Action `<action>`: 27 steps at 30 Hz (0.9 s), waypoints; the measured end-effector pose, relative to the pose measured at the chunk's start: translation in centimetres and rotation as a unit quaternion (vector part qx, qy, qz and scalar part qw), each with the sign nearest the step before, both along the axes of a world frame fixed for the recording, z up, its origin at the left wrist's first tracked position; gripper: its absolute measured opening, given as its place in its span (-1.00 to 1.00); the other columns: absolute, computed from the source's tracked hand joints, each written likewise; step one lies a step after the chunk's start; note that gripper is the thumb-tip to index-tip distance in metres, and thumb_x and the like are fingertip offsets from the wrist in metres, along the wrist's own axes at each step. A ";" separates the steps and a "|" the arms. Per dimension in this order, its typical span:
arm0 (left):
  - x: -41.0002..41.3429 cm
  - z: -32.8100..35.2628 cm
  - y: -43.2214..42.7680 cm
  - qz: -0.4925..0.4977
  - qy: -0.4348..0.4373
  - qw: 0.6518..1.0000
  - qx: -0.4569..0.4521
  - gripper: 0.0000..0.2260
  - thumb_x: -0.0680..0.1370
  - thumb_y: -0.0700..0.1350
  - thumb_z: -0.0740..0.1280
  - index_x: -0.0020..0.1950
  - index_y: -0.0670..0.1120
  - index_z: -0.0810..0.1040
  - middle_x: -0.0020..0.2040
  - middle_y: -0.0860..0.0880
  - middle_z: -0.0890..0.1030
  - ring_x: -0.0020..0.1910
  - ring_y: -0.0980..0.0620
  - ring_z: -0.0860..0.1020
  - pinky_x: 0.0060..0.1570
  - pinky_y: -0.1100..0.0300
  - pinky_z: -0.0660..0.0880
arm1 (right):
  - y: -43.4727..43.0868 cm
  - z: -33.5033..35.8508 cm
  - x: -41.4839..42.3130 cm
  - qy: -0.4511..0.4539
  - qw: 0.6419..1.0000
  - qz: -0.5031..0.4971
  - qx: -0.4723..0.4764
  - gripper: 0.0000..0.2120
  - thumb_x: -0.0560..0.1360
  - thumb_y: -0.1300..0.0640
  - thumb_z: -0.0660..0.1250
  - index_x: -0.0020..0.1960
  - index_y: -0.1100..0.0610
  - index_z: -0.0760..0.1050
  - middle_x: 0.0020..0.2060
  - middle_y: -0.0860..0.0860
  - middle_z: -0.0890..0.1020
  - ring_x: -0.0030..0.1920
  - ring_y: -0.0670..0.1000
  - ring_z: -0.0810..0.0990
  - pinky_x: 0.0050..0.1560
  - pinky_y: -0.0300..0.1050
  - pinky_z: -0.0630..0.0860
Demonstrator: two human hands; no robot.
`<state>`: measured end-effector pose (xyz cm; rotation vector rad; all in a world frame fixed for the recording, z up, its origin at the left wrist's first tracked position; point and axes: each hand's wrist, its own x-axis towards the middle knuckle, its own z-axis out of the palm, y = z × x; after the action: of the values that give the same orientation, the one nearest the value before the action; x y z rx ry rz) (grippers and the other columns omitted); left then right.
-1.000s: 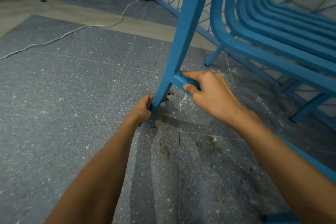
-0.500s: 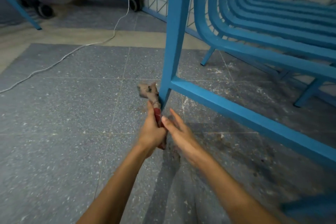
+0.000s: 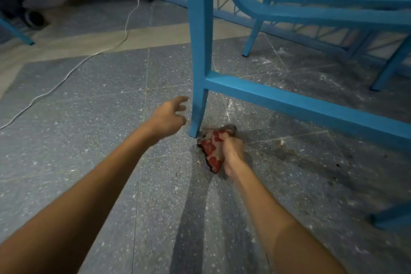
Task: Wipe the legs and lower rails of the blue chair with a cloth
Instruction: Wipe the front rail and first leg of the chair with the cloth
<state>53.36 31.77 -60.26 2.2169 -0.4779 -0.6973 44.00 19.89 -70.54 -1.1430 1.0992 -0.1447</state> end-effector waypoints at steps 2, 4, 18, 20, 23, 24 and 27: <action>0.6 0.5 -0.9 -0.058 -0.017 0.998 0.000 -0.36 0.48 -0.45 0.13 0.49 0.03 0.22 0.40 -0.04 0.39 0.37 0.00 0.38 0.22 0.09 0.43 | 1.4 -0.1 1.5 -0.005 0.999 0.037 -0.025 -0.78 0.58 0.14 0.21 0.13 0.21 0.54 -0.03 0.09 0.64 -0.19 0.01 0.58 -0.40 -0.27 0.42; 0.5 1.0 -1.7 -0.087 -0.024 0.996 -0.010 -0.36 0.44 -0.51 0.07 0.46 -0.05 0.26 0.38 -0.03 0.40 0.38 0.03 0.35 0.29 0.11 0.36 | 3.2 -0.1 2.9 -0.007 0.997 0.061 -0.036 -0.78 0.60 0.17 0.17 0.17 0.22 0.49 -0.01 0.10 0.62 -0.16 0.01 0.59 -0.42 -0.32 0.44; 1.1 0.1 -0.8 -0.108 -0.026 0.994 -0.023 -0.18 0.34 -0.60 0.00 0.49 0.00 0.24 0.50 0.10 0.22 0.49 0.16 0.09 0.43 0.24 -0.01 | 4.1 1.1 1.7 -0.221 0.975 0.021 0.005 -0.41 0.50 0.40 0.11 0.38 -0.11 0.39 0.16 -0.04 0.59 0.13 -0.03 0.59 0.16 -0.06 0.53; 1.2 0.1 -0.7 -0.107 -0.028 0.994 -0.019 -0.18 0.35 -0.61 0.00 0.50 0.01 0.20 0.51 0.08 0.20 0.50 0.14 0.07 0.35 0.31 -0.02 | 4.6 0.4 1.7 -0.177 0.983 0.033 -0.025 -0.45 0.53 0.37 0.12 0.40 -0.10 0.36 0.17 -0.04 0.58 0.14 -0.05 0.57 0.18 -0.08 0.51; 1.0 0.4 -0.9 -0.110 -0.021 0.993 -0.030 -0.19 0.36 -0.62 -0.03 0.49 0.00 0.22 0.50 0.08 0.22 0.49 0.13 0.11 0.27 0.32 0.06 | 5.3 -1.2 3.6 -0.072 0.996 0.032 0.045 -0.64 0.60 0.25 0.13 0.37 0.04 0.39 0.16 0.06 0.59 0.10 0.02 0.58 0.17 -0.04 0.53; 1.1 0.4 -1.0 -0.110 -0.019 0.993 -0.036 -0.20 0.35 -0.63 -0.04 0.48 -0.01 0.25 0.49 0.08 0.24 0.48 0.12 0.14 0.26 0.32 0.09 | 5.4 -1.5 4.3 -0.041 0.996 0.029 0.068 -0.68 0.62 0.20 0.13 0.35 0.08 0.40 0.16 0.07 0.59 0.09 0.04 0.58 0.15 -0.03 0.54; 1.2 0.3 -1.1 -0.112 -0.020 0.993 -0.043 -0.20 0.34 -0.64 -0.06 0.45 -0.05 0.29 0.48 0.04 0.28 0.46 0.08 0.21 0.25 0.34 0.18 | 5.1 -1.3 5.3 -0.025 0.995 0.025 0.091 -0.69 0.59 0.29 0.12 0.29 0.10 0.41 0.10 0.06 0.57 -0.05 -0.01 0.55 -0.08 -0.15 0.53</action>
<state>54.60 30.62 -59.95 2.1197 -0.7714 -0.7357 49.27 24.99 -71.85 -0.9971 1.0157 -0.0325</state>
